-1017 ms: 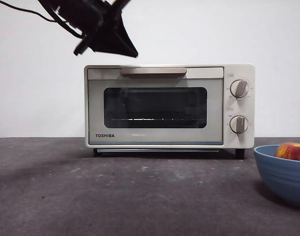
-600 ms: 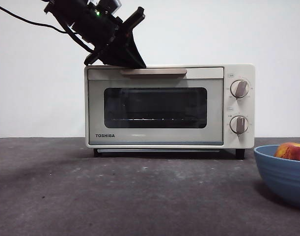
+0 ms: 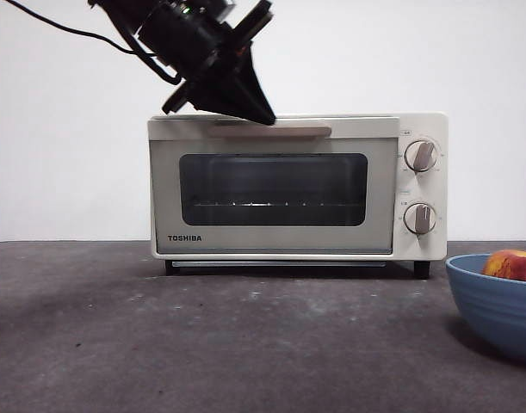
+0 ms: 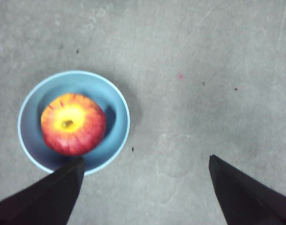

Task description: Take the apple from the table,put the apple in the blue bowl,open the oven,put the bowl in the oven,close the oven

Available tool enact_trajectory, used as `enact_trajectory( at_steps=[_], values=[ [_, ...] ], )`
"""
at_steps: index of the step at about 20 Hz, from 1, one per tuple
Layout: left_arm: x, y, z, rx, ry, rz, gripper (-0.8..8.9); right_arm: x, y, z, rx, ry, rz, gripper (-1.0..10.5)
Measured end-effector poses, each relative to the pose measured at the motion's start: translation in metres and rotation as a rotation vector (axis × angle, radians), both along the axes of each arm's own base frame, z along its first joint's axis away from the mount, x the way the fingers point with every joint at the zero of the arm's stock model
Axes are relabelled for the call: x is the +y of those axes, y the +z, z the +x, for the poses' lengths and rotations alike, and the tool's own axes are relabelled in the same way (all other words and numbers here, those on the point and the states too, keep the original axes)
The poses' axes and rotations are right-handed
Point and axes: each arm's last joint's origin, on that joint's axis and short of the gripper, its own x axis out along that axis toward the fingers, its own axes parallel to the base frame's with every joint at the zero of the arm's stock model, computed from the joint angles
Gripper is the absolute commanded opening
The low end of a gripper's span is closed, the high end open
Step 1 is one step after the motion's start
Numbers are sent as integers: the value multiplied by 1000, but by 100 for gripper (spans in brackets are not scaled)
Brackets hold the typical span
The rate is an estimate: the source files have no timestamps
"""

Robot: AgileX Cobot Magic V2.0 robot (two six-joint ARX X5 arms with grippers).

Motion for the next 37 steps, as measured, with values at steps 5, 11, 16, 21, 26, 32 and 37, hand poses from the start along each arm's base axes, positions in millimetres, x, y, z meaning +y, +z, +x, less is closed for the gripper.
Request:
enact_trajectory(
  at_steps=[5,11,16,21,26,32,37],
  values=[
    [-10,-21,-24,207,-80,102,7,-4,-3,-5,48,-25,-69,409],
    [-11,-53,-38,395,-86,257,7,-11,-4,-16,71,-49,-104,409],
    [-11,-56,-46,411,-116,338,7,-12,-4,-22,89,-32,-28,409],
    [-21,-41,-47,284,-164,250,7,-7,0,-13,27,-37,31,374],
    [-9,-6,-53,168,-139,167,7,-11,2,-1,-26,-67,-33,366],
    [48,39,-82,44,-32,78,7,-15,-16,48,114,-40,105,365],
    [109,41,-134,-23,96,32,7,-28,-40,81,196,-85,232,346]
  ],
)
